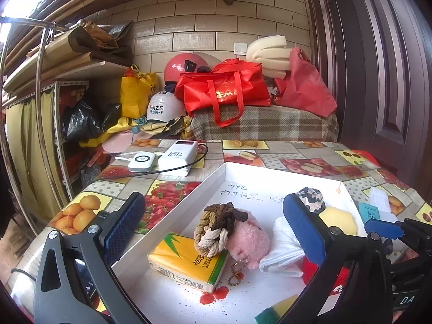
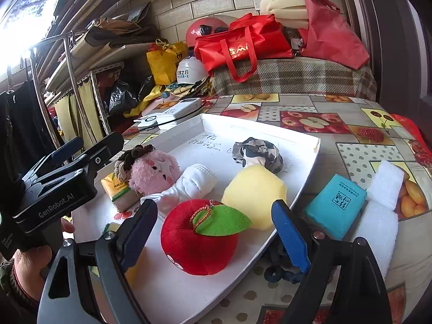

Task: Organize soft objects
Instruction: 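Move the right tool toward the white foam pads beside the tray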

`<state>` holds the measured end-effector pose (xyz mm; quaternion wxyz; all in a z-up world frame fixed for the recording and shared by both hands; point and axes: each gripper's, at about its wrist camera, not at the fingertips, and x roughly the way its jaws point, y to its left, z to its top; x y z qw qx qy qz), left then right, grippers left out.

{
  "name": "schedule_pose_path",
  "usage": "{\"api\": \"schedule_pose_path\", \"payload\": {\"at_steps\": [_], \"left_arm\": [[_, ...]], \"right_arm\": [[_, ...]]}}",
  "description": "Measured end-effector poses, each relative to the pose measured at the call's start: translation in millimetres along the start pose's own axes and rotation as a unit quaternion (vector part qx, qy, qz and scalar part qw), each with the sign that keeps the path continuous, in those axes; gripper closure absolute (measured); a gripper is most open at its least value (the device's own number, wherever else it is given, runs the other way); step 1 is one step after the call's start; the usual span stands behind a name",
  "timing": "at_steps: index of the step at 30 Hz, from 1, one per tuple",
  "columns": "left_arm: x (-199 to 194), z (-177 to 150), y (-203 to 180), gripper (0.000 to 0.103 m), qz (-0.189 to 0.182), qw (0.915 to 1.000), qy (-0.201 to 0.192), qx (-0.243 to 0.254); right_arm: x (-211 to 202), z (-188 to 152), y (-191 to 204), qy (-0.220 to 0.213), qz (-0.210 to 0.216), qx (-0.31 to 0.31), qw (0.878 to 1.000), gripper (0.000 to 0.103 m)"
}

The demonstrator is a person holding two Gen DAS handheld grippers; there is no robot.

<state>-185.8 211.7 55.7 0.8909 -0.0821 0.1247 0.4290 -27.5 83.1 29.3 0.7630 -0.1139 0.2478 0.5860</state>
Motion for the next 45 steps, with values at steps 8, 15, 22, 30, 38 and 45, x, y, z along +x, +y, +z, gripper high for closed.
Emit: {"api": "schedule_pose_path", "payload": {"at_steps": [8, 15, 22, 30, 38, 45], "left_arm": [[-1, 0, 2, 0.0, -0.004, 1.0, 0.0, -0.008], [1, 1, -1, 0.0, -0.005, 0.9999, 0.003, -0.008], [1, 0, 0, 0.0, -0.005, 1.0, 0.004, -0.008], [1, 2, -3, 0.0, -0.01, 0.9999, 0.005, -0.01], [-5, 2, -7, 0.0, -0.018, 0.9998, -0.007, -0.004], [-45, -8, -51, 0.0, -0.143, 0.9896, 0.003, 0.006]], "right_arm": [[-50, -6, -40, -0.108, -0.061, 0.062, 0.99, 0.016], [-67, -11, -121, -0.015, -0.171, 0.108, 0.979, 0.016], [-55, -7, -89, -0.016, -0.168, 0.016, 0.985, 0.016], [19, -5, -67, 0.125, -0.143, -0.111, 0.975, 0.015], [-12, -26, -76, 0.133, -0.133, -0.124, 0.974, 0.015], [-78, -42, -96, 0.068, -0.099, -0.053, 0.991, 0.015]]}}
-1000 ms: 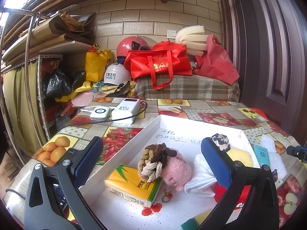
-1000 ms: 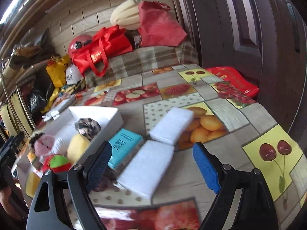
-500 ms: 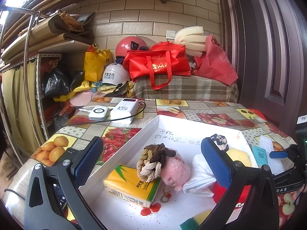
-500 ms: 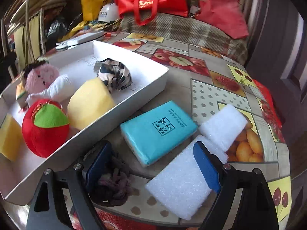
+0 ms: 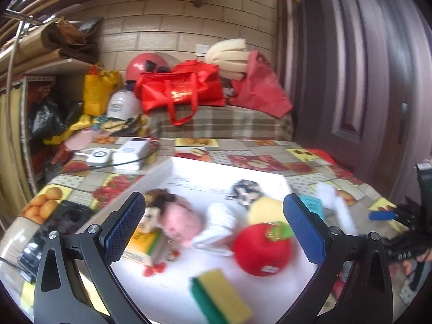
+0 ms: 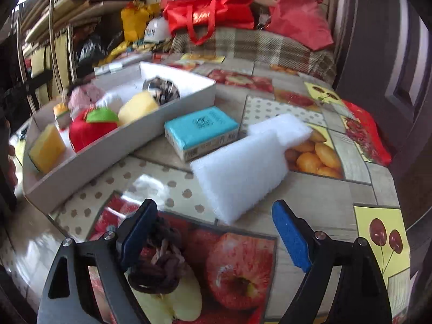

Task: Organize soft objects
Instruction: 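Move the right tool toward the white foam pads beside the tray, then grasp the white foam pad with the right tool while the left tool grasps the blue knotted rope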

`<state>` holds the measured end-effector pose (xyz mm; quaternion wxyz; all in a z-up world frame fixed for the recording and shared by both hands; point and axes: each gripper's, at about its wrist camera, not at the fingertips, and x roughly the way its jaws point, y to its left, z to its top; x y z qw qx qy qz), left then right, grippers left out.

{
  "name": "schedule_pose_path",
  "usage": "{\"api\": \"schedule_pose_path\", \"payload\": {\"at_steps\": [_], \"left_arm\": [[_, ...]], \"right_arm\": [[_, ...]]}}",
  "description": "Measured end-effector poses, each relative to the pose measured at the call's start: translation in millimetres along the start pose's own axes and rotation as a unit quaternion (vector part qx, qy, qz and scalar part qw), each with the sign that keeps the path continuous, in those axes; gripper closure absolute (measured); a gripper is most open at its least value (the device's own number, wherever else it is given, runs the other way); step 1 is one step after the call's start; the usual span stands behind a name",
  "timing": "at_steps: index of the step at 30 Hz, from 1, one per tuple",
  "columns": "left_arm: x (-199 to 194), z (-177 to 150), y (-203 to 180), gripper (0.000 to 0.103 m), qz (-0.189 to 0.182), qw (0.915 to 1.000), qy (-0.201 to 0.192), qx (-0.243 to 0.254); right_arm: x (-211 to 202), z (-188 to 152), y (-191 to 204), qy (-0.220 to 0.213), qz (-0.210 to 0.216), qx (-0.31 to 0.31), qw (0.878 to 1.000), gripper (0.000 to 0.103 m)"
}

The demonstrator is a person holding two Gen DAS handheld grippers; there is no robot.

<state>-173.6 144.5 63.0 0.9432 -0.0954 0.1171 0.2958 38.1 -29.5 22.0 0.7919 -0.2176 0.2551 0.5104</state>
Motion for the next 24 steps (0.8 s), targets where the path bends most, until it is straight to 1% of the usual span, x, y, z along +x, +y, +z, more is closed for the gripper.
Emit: {"api": "schedule_pose_path", "payload": {"at_steps": [1, 2, 3, 4, 6, 8, 9, 11, 14, 16, 18, 20, 22, 23, 24], "left_arm": [[-5, -1, -17, 0.0, -0.032, 0.9994, 0.0, 0.014], [-8, -2, -35, 0.0, -0.065, 0.9975, 0.001, 0.03], [-11, -3, -52, 0.0, -0.095, 0.9943, 0.005, 0.046], [-11, -5, -68, 0.0, -0.127, 0.9898, 0.015, 0.063], [-5, -13, -96, 0.0, -0.181, 0.9774, 0.051, 0.097], [6, -22, -117, 0.0, -0.219, 0.9626, 0.099, 0.125], [9, -23, -124, 0.0, -0.227, 0.9579, 0.113, 0.135], [9, -23, -128, 0.0, -0.235, 0.9553, 0.115, 0.137], [10, -22, -124, 0.0, -0.233, 0.9581, 0.117, 0.119], [12, -23, -119, 0.0, -0.232, 0.9592, 0.123, 0.106], [12, -24, -117, 0.0, -0.232, 0.9592, 0.125, 0.102], [11, -24, -118, 0.0, -0.234, 0.9585, 0.124, 0.106], [11, -25, -120, 0.0, -0.235, 0.9573, 0.125, 0.113], [11, -26, -122, 0.0, -0.234, 0.9561, 0.13, 0.119], [13, -28, -126, 0.0, -0.234, 0.954, 0.138, 0.127]], "right_arm": [[-11, 1, -9, -0.026, 0.002, 0.024, 0.999, 0.015], [-18, 1, -19, -0.038, -0.004, 0.048, 0.998, 0.015], [-19, 2, -29, -0.036, -0.01, 0.07, 0.997, 0.015], [-16, 2, -38, -0.029, -0.009, 0.086, 0.996, 0.015], [-5, 2, -50, -0.005, -0.009, 0.109, 0.994, 0.015], [8, 1, -53, 0.021, 0.02, 0.126, 0.992, 0.015], [13, 2, -52, 0.028, 0.033, 0.131, 0.99, 0.015], [22, 9, -44, 0.032, 0.041, 0.121, 0.991, 0.015], [39, 26, -26, 0.039, 0.042, 0.09, 0.994, 0.015], [57, 33, -13, 0.069, 0.028, 0.064, 0.995, 0.015], [72, 32, -7, 0.092, -0.002, 0.042, 0.995, 0.015], [67, 30, -14, 0.085, -0.016, 0.047, 0.995, 0.015], [53, 24, -32, 0.072, -0.044, 0.053, 0.995, 0.015], [47, 18, -44, 0.069, -0.047, 0.064, 0.994, 0.015], [40, 12, -58, 0.066, -0.037, 0.084, 0.994, 0.015]]}}
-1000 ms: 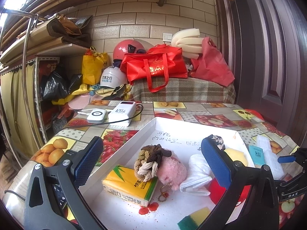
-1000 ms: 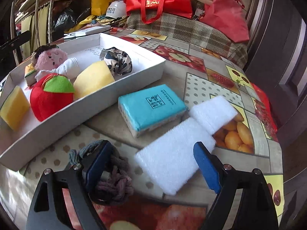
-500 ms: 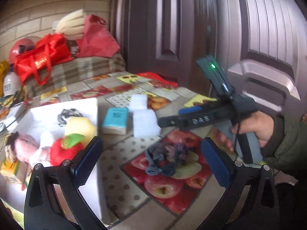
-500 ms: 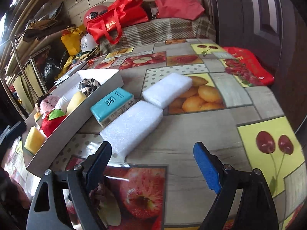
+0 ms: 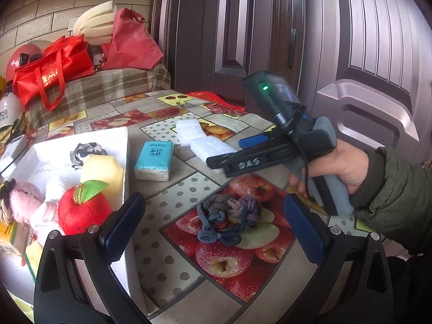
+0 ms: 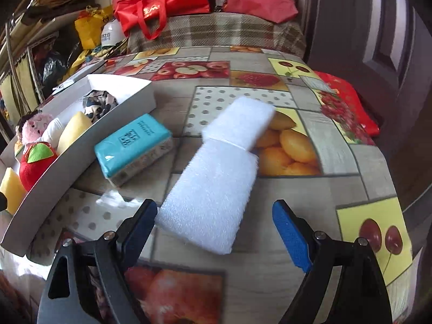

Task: Organize soft objects
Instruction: 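Grasp the white foam pad with the right tool while the left tool grasps the blue knotted rope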

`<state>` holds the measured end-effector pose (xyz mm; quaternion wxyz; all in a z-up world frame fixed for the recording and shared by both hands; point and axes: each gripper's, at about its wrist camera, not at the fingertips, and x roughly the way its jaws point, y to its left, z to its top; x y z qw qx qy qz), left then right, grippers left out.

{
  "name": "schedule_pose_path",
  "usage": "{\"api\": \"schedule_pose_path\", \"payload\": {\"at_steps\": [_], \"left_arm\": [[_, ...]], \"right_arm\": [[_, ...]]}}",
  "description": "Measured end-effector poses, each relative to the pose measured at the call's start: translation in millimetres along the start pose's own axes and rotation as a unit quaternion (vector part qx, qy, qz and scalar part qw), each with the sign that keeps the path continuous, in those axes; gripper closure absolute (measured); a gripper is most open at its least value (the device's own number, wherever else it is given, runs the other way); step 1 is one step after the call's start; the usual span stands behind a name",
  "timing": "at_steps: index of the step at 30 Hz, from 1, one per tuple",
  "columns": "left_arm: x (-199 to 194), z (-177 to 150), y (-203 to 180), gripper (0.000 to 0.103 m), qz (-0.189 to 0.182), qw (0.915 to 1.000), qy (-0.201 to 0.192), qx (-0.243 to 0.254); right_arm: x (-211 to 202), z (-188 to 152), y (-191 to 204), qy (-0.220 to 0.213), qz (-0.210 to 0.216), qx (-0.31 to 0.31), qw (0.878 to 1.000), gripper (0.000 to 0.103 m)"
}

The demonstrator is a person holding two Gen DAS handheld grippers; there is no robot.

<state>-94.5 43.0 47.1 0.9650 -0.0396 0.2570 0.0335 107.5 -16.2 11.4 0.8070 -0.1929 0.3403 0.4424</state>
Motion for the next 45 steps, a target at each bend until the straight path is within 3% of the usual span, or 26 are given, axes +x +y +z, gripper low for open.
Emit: {"api": "schedule_pose_path", "payload": {"at_steps": [3, 8, 12, 14, 18, 20, 21, 22, 23, 24, 27, 30, 35, 39, 45], "left_arm": [[15, 2, -8, 0.0, 0.005, 0.9994, 0.03, 0.014], [47, 6, -12, 0.001, 0.002, 0.9964, 0.084, 0.009], [59, 4, -16, 0.001, 0.009, 0.9935, 0.112, 0.012], [65, 2, -17, 0.001, 0.013, 0.9915, 0.128, 0.015], [76, 1, -21, 0.002, 0.031, 0.988, 0.149, 0.024], [83, 1, -22, 0.004, 0.034, 0.986, 0.161, 0.026], [87, 0, -22, 0.013, 0.035, 0.9844, 0.171, 0.026], [91, 0, -21, 0.028, 0.027, 0.9834, 0.178, 0.024], [90, 2, -20, 0.04, 0.023, 0.985, 0.17, 0.022], [88, 3, -21, 0.061, 0.026, 0.9856, 0.165, 0.024], [83, 3, -26, 0.07, 0.022, 0.9873, 0.153, 0.036], [70, 6, -30, 0.07, 0.024, 0.9915, 0.12, 0.045], [33, 10, -26, 0.07, 0.02, 0.9989, 0.027, 0.032], [13, 11, -19, 0.07, 0.039, 0.9987, -0.018, 0.026], [-8, 8, -9, 0.07, 0.077, 0.9951, -0.054, 0.031]], "right_arm": [[-14, -8, -30, -0.015, 0.043, 0.043, 0.998, 0.015], [-7, 2, -14, -0.014, 0.057, 0.022, 0.998, 0.015], [18, 13, 4, 0.023, 0.013, -0.003, 1.0, 0.017], [16, 13, 2, 0.015, 0.013, -0.004, 1.0, 0.048], [-1, 1, -16, -0.01, 0.029, 0.035, 0.999, 0.05], [-14, -6, -28, -0.033, 0.038, 0.071, 0.996, 0.05], [-18, -10, -34, -0.04, 0.045, 0.087, 0.994, 0.05], [-21, -12, -38, -0.046, 0.05, 0.102, 0.993, 0.05], [-23, -14, -41, -0.05, 0.053, 0.113, 0.991, 0.05], [-26, -15, -42, -0.056, 0.056, 0.12, 0.99, 0.05], [-37, -16, -44, -0.087, 0.054, 0.126, 0.987, 0.05], [-58, -21, -40, -0.142, 0.049, 0.122, 0.981, 0.05], [-89, -32, -25, -0.234, 0.038, 0.111, 0.965, 0.05], [-97, -35, -8, -0.253, 0.046, 0.091, 0.962, 0.05], [-100, -37, 12, -0.258, 0.055, 0.065, 0.962, 0.05]]}}
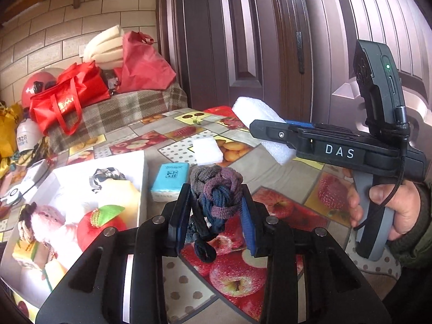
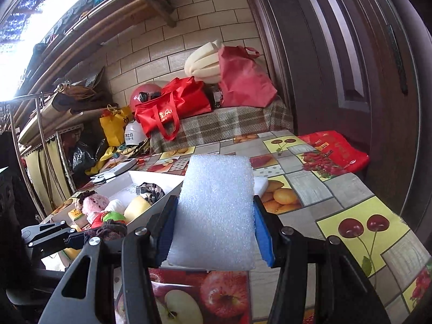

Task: Organize soft objects
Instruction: 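Grasp the white foam pad with the right tool while the left tool grasps the blue knotted rope, then carry the foam pad and blue rope over the white tray with both tools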

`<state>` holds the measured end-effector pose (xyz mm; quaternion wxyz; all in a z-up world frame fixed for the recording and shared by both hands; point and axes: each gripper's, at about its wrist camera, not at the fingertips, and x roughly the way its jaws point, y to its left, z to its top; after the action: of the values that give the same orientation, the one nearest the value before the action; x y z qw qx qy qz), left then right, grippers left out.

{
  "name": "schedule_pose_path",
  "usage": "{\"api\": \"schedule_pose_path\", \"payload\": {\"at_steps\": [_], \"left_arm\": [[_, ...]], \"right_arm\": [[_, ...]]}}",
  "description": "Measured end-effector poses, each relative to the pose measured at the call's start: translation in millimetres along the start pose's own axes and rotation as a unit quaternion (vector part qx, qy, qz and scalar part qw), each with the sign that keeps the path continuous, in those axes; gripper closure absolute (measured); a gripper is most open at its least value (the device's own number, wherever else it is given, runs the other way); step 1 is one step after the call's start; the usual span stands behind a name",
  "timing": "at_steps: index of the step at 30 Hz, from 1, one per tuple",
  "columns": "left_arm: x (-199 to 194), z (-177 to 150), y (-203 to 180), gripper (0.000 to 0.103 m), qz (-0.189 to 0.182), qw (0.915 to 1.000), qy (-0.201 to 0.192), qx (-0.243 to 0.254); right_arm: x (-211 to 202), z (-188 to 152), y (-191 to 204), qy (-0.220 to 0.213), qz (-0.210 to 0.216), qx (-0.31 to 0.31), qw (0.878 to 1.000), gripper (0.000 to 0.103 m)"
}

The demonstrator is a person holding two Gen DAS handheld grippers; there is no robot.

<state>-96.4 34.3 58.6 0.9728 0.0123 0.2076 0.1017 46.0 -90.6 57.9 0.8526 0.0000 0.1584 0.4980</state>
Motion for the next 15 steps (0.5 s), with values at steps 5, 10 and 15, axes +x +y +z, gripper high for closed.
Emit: {"api": "schedule_pose_path", "payload": {"at_steps": [5, 10, 15], "left_arm": [[-16, -8, 21, 0.07, 0.024, 0.9995, -0.015, -0.014], [-33, -17, 52, 0.07, 0.066, 0.9966, -0.026, -0.043], [-44, -24, 89, 0.069, 0.113, 0.9898, -0.033, -0.079]], "right_arm": [[1, -3, 12, 0.005, 0.013, -0.01, 1.0, 0.05], [3, -5, 20, 0.011, 0.021, -0.02, 1.0, 0.05], [6, -8, 31, 0.018, 0.034, -0.024, 0.999, 0.05]]}}
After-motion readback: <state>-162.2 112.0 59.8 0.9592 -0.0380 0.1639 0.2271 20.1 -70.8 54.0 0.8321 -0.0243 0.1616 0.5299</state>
